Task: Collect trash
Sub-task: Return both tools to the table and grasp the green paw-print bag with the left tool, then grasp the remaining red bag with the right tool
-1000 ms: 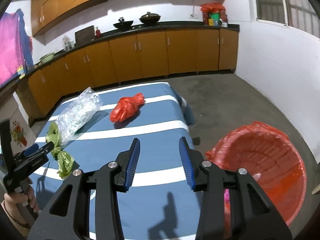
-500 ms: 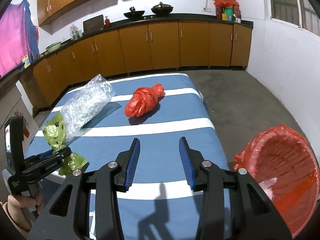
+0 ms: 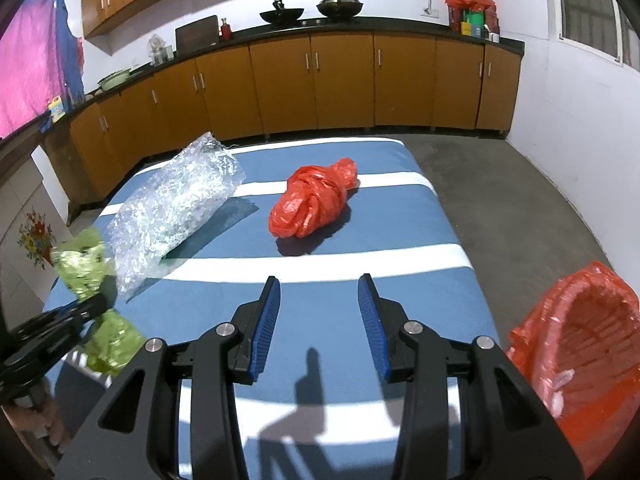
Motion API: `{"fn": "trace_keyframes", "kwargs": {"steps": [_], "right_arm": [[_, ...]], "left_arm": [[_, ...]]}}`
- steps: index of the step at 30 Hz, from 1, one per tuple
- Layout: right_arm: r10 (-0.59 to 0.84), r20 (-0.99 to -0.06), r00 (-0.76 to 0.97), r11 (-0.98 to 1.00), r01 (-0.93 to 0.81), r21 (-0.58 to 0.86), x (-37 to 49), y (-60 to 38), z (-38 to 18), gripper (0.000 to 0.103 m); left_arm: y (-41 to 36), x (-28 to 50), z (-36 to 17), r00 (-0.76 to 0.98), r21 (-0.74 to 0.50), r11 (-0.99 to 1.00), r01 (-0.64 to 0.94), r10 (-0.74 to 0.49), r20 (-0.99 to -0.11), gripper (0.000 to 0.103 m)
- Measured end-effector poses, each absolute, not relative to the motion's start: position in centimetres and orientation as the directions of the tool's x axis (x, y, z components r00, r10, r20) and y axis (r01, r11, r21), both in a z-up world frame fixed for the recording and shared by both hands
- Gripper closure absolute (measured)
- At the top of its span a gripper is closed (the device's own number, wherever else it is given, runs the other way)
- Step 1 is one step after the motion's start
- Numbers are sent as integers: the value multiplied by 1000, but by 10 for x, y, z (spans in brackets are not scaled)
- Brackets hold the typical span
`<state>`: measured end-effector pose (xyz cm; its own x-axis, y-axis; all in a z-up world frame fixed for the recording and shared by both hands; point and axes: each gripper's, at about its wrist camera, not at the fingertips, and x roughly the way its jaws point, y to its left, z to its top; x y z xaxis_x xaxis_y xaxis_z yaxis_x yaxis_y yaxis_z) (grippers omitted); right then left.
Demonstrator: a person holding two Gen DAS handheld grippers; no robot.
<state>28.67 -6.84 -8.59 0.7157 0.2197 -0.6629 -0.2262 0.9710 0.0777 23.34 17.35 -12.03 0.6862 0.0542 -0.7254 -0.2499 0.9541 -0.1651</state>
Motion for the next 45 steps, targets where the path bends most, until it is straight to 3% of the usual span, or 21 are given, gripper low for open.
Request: {"fn": "trace_keyframes", "kwargs": {"steps": [10,21,24,32,45], "right_arm": [[188,-663,725,981,-165,99,354,-37,-89,61],[78,-721,689,992,-124,-12,391,-20,-111,56],[85,-731,677,990,-140,-14,382,-27,-115,63],[108,-746,657,990,-136,24,339,-59,-115,93],[198,-671,714,980,-147,133,262,-110,-78,95]], "left_arm": [[205,229,-103,723,-133,948,-289,125,-679,81],[217,236,-97,731,-141,940,-311,142,-668,81],[212,235,-96,732,-147,941,-305,133,-668,81],[193,228,-82,749,-145,952,-271,114,-652,81],[156,214,-56,783,-123,973,-193,77,-617,81]]}}
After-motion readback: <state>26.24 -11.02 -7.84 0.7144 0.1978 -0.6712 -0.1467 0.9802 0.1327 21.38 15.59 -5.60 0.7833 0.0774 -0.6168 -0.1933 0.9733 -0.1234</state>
